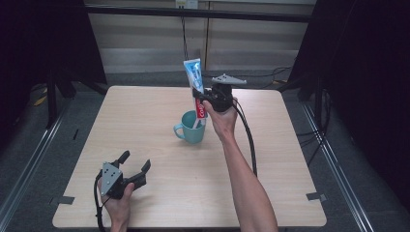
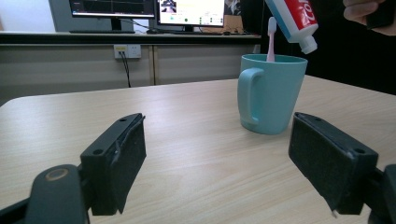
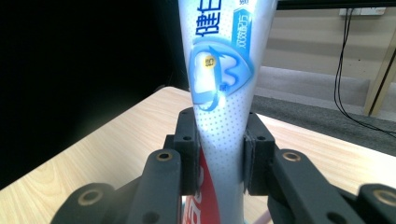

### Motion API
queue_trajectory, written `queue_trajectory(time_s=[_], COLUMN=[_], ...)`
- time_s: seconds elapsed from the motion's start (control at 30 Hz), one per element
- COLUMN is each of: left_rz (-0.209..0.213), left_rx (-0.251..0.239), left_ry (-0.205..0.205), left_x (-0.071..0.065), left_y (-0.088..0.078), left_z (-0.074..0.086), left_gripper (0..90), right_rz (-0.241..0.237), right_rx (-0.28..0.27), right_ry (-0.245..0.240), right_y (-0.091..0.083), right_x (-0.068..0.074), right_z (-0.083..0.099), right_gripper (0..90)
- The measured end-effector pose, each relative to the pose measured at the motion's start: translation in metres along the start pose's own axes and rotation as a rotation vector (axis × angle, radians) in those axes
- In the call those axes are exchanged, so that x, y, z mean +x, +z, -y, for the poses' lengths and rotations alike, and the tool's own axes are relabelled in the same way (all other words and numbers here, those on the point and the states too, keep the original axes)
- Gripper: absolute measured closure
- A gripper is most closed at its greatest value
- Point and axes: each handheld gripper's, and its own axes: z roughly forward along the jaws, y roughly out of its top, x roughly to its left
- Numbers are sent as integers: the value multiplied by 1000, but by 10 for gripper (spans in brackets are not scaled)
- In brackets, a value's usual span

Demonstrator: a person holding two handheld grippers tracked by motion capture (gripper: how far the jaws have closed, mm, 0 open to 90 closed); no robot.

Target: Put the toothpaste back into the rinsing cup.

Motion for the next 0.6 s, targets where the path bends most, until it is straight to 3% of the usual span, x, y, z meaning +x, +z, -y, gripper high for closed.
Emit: queue_trajectory(time_s=[0.43,0.6], left_rz=[0,5], left_rx=[3,-3], left_ry=[11,-3], left_x=[0,-1], left_y=[0,0], left_z=[0,0], left_gripper=[189,189], right_rz=[-5,-5], right_rx=[8,21], right_ry=[-6,-22], right_y=[19,24], right_x=[5,7], right_z=[3,5], right_gripper=[720,719])
